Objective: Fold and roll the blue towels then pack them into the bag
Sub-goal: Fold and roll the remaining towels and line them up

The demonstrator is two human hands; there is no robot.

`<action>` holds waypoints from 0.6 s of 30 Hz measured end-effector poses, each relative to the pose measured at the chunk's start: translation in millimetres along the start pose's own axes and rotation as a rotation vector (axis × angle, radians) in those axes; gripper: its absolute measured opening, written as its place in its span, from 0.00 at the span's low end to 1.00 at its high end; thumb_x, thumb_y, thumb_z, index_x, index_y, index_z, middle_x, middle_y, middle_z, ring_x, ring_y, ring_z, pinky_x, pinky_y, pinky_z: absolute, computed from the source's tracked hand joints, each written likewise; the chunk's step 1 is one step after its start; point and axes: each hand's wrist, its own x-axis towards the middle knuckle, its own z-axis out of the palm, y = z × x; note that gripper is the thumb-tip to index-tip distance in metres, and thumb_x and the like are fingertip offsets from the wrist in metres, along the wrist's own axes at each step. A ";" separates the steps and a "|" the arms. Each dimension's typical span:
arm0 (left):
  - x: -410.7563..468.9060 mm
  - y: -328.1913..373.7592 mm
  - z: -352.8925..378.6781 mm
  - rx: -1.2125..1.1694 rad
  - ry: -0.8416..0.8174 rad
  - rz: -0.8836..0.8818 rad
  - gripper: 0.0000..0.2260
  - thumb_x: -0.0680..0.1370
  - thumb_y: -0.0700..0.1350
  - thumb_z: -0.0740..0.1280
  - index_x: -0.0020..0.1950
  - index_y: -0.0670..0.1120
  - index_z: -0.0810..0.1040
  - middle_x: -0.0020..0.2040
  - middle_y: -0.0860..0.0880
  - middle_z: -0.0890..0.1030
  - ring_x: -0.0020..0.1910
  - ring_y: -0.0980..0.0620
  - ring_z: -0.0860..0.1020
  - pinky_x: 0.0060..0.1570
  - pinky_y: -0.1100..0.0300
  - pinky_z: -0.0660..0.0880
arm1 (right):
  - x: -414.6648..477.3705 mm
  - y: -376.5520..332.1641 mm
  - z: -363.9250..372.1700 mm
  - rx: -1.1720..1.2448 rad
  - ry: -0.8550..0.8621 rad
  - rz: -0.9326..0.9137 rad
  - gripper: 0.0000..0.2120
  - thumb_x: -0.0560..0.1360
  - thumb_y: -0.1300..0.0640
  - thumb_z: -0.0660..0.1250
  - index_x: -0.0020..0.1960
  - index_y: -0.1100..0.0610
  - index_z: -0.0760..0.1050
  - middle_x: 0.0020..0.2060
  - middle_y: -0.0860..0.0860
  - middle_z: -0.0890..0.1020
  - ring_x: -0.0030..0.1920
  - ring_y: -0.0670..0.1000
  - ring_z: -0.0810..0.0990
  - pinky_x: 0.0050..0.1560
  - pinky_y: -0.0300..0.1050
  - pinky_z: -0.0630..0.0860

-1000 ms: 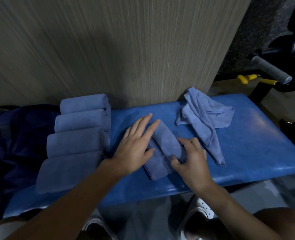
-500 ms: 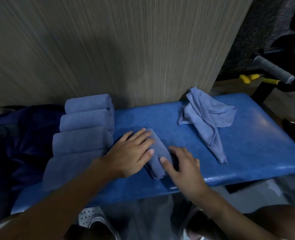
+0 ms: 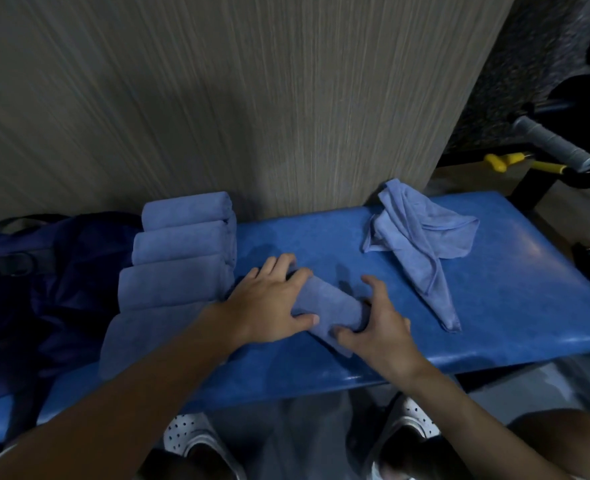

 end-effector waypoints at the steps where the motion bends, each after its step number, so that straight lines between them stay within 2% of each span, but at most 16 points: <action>1: 3.6 1.2 -1.1 -0.071 -0.013 -0.012 0.30 0.73 0.65 0.65 0.69 0.53 0.62 0.68 0.52 0.60 0.65 0.51 0.62 0.62 0.52 0.65 | 2.4 2.3 -3.5 0.047 -0.014 0.014 0.45 0.61 0.44 0.75 0.72 0.45 0.55 0.56 0.46 0.76 0.57 0.49 0.76 0.66 0.53 0.66; 3: 12.2 3.0 -1.4 -0.299 -0.064 -0.057 0.27 0.70 0.61 0.72 0.62 0.52 0.65 0.62 0.53 0.66 0.59 0.54 0.67 0.55 0.56 0.68 | 5.2 4.1 -10.7 0.090 -0.056 0.041 0.48 0.58 0.41 0.73 0.73 0.44 0.54 0.57 0.46 0.75 0.59 0.50 0.76 0.66 0.57 0.67; 5: 20.1 1.5 -2.0 -0.492 -0.114 -0.103 0.27 0.67 0.56 0.77 0.57 0.52 0.65 0.55 0.53 0.69 0.51 0.55 0.70 0.46 0.62 0.68 | 5.0 4.5 -15.1 0.017 -0.127 0.063 0.45 0.62 0.43 0.74 0.73 0.43 0.55 0.56 0.45 0.75 0.60 0.48 0.74 0.68 0.49 0.61; 6: 23.3 -1.5 -3.2 -0.517 -0.151 -0.107 0.29 0.66 0.55 0.78 0.58 0.51 0.66 0.55 0.53 0.70 0.51 0.55 0.71 0.47 0.61 0.70 | 3.7 4.1 -16.8 -0.035 -0.172 0.058 0.40 0.66 0.45 0.74 0.72 0.43 0.57 0.56 0.44 0.75 0.59 0.47 0.73 0.65 0.44 0.58; 7: 25.9 -4.8 -5.4 -0.500 -0.209 -0.104 0.32 0.65 0.56 0.79 0.61 0.52 0.66 0.57 0.52 0.69 0.54 0.54 0.71 0.52 0.59 0.72 | 1.8 2.3 -18.4 -0.070 -0.209 0.046 0.37 0.67 0.46 0.74 0.71 0.42 0.59 0.55 0.43 0.75 0.57 0.45 0.72 0.61 0.41 0.56; 9: 28.9 -12.0 -9.6 -0.432 -0.335 -0.102 0.37 0.65 0.57 0.79 0.68 0.52 0.66 0.61 0.52 0.68 0.59 0.53 0.71 0.61 0.55 0.72 | 1.9 1.7 -19.9 -0.065 -0.234 0.031 0.35 0.65 0.44 0.74 0.67 0.41 0.62 0.54 0.43 0.77 0.55 0.45 0.71 0.60 0.41 0.59; 11: 29.9 -16.5 -11.8 -0.496 -0.379 -0.104 0.34 0.65 0.54 0.80 0.65 0.52 0.69 0.59 0.51 0.72 0.54 0.54 0.75 0.56 0.56 0.75 | 3.1 4.5 -20.4 0.047 -0.201 0.023 0.33 0.61 0.46 0.75 0.63 0.41 0.64 0.51 0.43 0.77 0.54 0.48 0.74 0.58 0.41 0.68; 13: 28.8 -17.6 -13.7 -0.606 -0.319 -0.142 0.28 0.65 0.49 0.81 0.59 0.53 0.72 0.55 0.51 0.76 0.50 0.54 0.77 0.50 0.59 0.76 | 4.1 5.9 -24.6 0.225 -0.139 0.022 0.32 0.63 0.57 0.77 0.61 0.45 0.65 0.48 0.45 0.76 0.49 0.48 0.76 0.49 0.35 0.73; 15: 26.8 -16.8 -18.1 -0.745 -0.250 -0.214 0.25 0.65 0.47 0.81 0.57 0.52 0.73 0.53 0.51 0.78 0.51 0.53 0.78 0.52 0.57 0.77 | 4.5 3.3 -33.0 0.403 -0.084 0.038 0.30 0.66 0.66 0.77 0.62 0.51 0.68 0.47 0.48 0.76 0.46 0.47 0.76 0.43 0.33 0.75; 18: 22.7 -13.4 -30.7 -1.286 -0.228 -0.270 0.19 0.70 0.39 0.77 0.59 0.42 0.77 0.55 0.44 0.83 0.54 0.46 0.82 0.57 0.51 0.78 | 6.5 -2.8 -44.0 0.630 -0.041 0.122 0.26 0.69 0.68 0.74 0.62 0.53 0.71 0.51 0.51 0.79 0.47 0.47 0.79 0.44 0.35 0.78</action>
